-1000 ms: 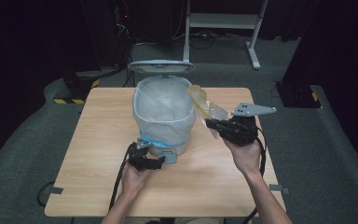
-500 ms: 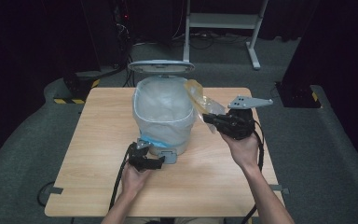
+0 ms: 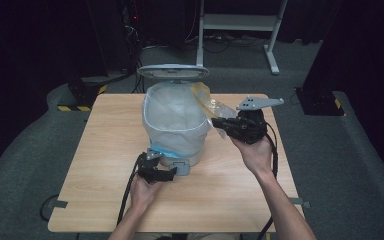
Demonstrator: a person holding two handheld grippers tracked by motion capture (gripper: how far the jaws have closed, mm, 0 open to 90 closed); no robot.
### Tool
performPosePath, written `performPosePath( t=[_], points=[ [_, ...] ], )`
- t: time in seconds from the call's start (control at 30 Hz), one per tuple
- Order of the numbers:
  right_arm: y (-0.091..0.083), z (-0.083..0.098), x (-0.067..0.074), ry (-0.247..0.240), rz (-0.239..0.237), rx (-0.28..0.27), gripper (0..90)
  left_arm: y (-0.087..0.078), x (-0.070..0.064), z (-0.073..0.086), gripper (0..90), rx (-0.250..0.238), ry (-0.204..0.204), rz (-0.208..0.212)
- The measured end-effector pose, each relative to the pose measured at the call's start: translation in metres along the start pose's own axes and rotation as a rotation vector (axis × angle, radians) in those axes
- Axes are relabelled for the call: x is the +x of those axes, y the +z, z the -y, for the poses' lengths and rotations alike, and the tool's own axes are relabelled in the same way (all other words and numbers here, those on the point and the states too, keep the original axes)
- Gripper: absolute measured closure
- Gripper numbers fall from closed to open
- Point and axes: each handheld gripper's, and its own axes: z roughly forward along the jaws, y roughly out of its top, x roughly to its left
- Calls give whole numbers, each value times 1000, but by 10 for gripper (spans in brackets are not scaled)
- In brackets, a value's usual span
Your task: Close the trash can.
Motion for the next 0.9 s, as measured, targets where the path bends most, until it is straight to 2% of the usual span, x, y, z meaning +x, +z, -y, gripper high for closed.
performPosePath(
  t=[0.5,0.9],
  points=[
    [16,-16,7,-25,-19,34,892,0,0,0,12,1,0,1],
    [28,-24,8,-27,-37,54,892,0,0,0,12,1,0,2]
  ],
)
